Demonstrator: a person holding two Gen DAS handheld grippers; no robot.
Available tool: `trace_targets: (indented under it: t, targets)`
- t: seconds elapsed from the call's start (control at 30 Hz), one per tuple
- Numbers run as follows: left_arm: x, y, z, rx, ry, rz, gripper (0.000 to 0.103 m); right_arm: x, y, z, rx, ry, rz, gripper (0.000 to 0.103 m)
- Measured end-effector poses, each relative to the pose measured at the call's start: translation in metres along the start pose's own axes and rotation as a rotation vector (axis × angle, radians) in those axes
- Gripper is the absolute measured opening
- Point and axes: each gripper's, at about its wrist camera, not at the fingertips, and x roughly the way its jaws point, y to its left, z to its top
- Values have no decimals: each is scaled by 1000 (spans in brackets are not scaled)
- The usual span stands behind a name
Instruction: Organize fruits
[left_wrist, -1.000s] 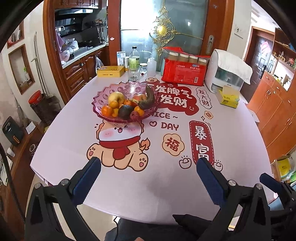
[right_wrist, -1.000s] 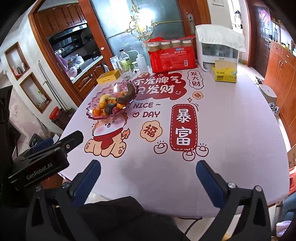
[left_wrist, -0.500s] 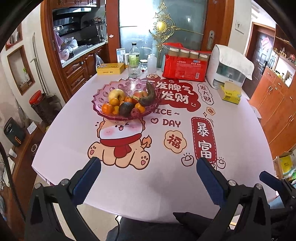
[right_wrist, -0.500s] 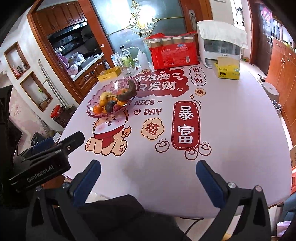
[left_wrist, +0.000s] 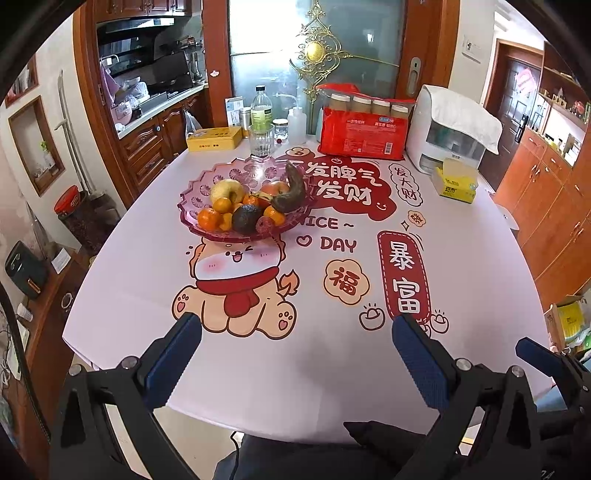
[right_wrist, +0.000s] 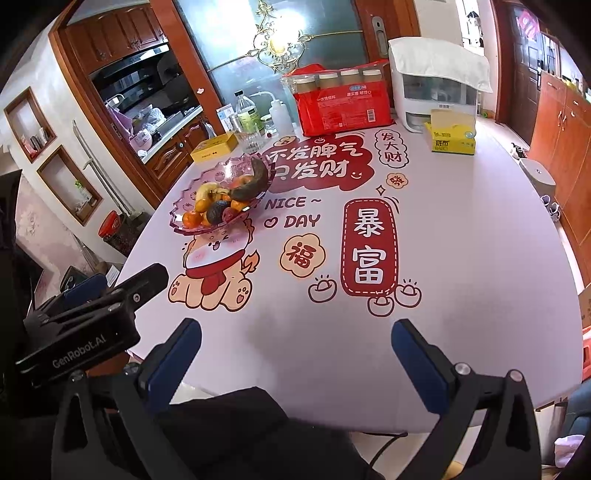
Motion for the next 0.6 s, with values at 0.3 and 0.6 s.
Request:
trace_targets:
  t: [0.3, 0.6]
  targets:
    - [2, 3, 2, -1, 6, 1, 102, 2, -1, -1, 1, 7, 3, 103]
    - [3, 3, 2, 0, 8, 4, 102, 4, -1, -4, 8, 13, 0, 103]
